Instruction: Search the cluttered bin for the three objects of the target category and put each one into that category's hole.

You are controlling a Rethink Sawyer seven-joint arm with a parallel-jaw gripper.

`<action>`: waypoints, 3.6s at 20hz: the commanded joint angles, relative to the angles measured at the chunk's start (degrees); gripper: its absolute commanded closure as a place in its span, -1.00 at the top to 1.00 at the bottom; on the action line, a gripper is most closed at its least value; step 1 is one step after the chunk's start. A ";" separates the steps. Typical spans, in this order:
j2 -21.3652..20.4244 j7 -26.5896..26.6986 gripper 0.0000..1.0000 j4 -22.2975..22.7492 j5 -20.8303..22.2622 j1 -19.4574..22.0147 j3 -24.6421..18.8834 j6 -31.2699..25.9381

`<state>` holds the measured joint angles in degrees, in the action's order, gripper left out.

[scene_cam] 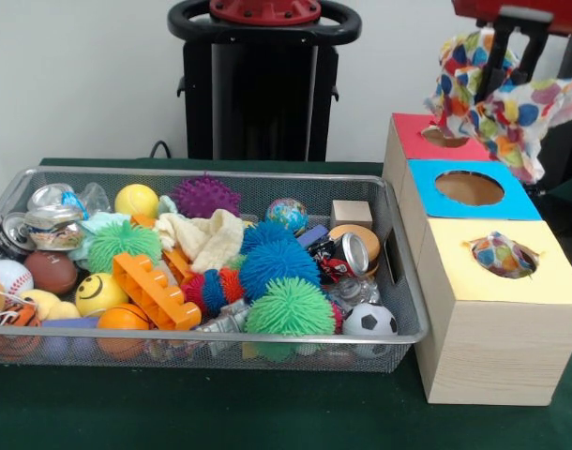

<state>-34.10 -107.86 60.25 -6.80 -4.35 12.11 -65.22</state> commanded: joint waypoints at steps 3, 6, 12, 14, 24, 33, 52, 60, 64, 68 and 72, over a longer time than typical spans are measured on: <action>5.34 -7.23 -1.00 1.70 1.47 0.29 -3.94 6.28; 4.49 -6.97 -1.00 4.15 1.39 0.00 -3.65 7.59; 2.86 -5.47 -1.00 8.92 0.44 0.13 -4.62 10.52; 2.41 -5.57 -1.00 10.02 0.39 -0.21 -4.61 10.78; 4.08 -8.16 -1.00 13.20 -0.90 -1.93 -5.96 16.85; 4.53 -10.94 -1.00 14.67 -0.27 -4.80 -3.69 18.20; 7.76 -3.98 -1.00 18.10 1.28 -1.39 -6.47 27.81; 8.13 -3.15 -1.00 19.69 1.93 -0.45 -6.73 29.22; 7.81 -4.08 -1.00 20.96 2.01 -0.80 -6.36 29.36; 6.62 -4.74 -1.00 23.01 1.99 -1.40 -5.84 29.18; 5.29 -6.31 -1.00 24.50 1.80 -2.97 -4.78 28.31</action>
<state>-28.41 -107.86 76.48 -6.88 -6.79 10.83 -38.74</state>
